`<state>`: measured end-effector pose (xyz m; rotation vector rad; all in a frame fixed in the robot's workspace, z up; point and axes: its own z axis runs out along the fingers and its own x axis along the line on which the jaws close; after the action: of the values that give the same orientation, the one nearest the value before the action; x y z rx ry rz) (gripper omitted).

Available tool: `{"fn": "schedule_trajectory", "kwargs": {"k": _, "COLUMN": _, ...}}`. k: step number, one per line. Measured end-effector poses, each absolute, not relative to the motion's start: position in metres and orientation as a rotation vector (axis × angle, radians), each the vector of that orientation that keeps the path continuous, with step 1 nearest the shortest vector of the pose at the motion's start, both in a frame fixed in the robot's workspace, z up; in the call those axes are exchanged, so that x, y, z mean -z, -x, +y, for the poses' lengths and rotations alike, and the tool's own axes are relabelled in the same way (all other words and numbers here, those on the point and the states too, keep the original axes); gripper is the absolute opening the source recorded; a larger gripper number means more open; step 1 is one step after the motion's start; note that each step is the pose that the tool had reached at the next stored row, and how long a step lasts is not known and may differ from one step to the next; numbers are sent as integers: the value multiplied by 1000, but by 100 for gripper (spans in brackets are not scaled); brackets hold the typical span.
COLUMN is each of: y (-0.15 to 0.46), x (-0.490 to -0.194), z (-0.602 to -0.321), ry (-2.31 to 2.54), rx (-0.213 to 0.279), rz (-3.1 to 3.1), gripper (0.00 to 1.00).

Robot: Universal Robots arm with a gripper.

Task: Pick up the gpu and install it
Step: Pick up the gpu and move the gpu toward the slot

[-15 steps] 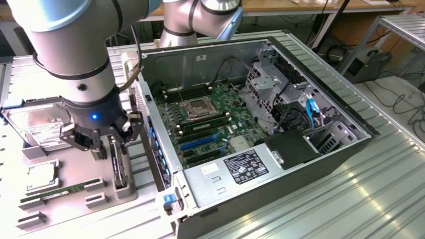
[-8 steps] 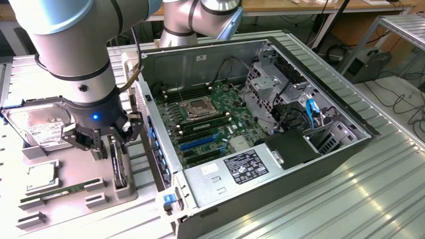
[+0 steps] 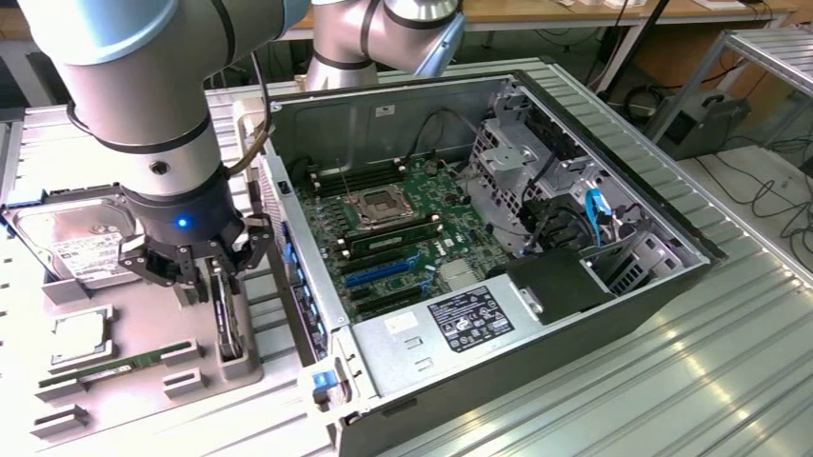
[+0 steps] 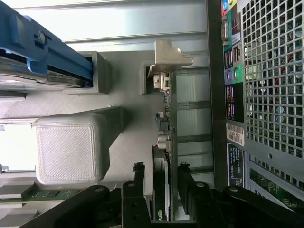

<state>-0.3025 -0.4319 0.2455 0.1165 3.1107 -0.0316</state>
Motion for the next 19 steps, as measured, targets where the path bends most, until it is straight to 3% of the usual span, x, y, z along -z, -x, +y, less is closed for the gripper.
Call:
{"fn": "schedule_trajectory", "kwargs": {"k": 4, "y": 302, "x": -245, "z": -432, "ry": -116, "rx": 32, "rz": 3111, "gripper": 26}}
{"fn": "schedule_trajectory", "kwargs": {"k": 12, "y": 302, "x": -245, "z": -432, "ry": -117, "rx": 32, "rz": 3111, "gripper": 26}}
{"fn": "schedule_trajectory", "kwargs": {"k": 19, "y": 302, "x": -270, "z": -432, "ry": -117, "rx": 32, "rz": 3111, "gripper": 26}}
